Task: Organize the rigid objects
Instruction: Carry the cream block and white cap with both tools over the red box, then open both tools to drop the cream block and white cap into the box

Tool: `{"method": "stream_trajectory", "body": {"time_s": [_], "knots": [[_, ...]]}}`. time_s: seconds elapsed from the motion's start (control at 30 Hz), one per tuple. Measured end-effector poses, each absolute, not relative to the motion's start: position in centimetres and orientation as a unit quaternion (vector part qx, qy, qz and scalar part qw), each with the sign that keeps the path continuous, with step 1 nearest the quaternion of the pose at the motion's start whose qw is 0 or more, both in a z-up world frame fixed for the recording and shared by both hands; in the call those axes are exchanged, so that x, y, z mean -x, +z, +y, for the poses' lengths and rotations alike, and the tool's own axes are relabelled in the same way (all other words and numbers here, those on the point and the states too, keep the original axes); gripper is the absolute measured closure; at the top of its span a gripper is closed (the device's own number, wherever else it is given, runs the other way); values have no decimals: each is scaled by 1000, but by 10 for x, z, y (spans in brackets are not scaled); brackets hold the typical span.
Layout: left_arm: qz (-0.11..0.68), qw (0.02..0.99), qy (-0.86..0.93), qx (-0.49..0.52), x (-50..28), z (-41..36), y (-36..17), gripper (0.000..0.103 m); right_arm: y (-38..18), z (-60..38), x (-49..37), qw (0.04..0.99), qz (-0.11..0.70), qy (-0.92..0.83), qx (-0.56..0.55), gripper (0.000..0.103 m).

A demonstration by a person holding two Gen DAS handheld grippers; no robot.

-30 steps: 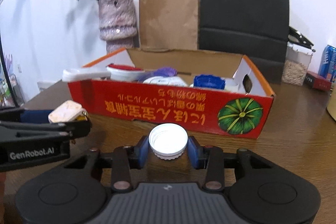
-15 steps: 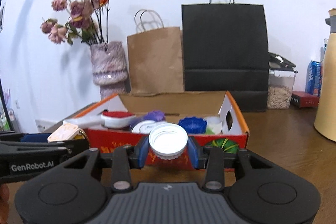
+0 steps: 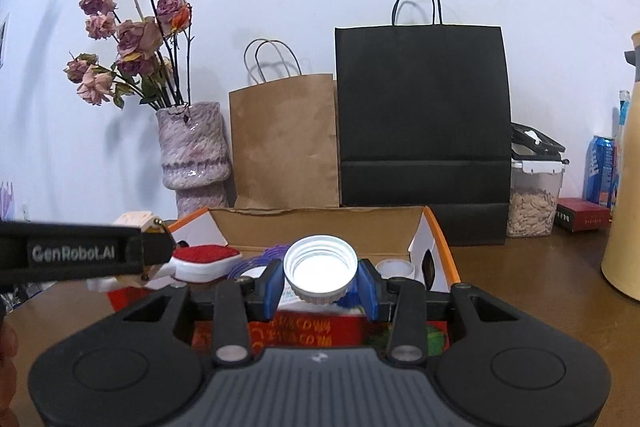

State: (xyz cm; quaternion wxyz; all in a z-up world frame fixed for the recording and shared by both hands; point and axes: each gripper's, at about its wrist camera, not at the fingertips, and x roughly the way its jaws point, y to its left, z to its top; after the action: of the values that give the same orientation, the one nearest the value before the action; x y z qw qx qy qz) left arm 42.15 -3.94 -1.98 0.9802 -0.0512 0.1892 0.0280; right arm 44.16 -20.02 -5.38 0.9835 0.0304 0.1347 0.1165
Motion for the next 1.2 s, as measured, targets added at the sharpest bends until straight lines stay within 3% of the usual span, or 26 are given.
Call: {"method": "stream_trajectory", "body": {"time_s": [1.1, 1.13, 1.17, 1.2], "knots": [[221, 973, 67, 32, -532, -33, -32, 36, -56, -177, -554, 975, 164, 149, -7, 64], [218, 973, 69, 28, -532, -33, -32, 31, -56, -177, -555, 975, 166, 147, -5, 59], [214, 974, 72, 23, -531, -34, -32, 17, -56, -179, -555, 976, 167, 142, -4, 39], [205, 976, 76, 20, -529, -34, -31, 7, -56, -180, -555, 976, 168, 136, -5, 26]]}}
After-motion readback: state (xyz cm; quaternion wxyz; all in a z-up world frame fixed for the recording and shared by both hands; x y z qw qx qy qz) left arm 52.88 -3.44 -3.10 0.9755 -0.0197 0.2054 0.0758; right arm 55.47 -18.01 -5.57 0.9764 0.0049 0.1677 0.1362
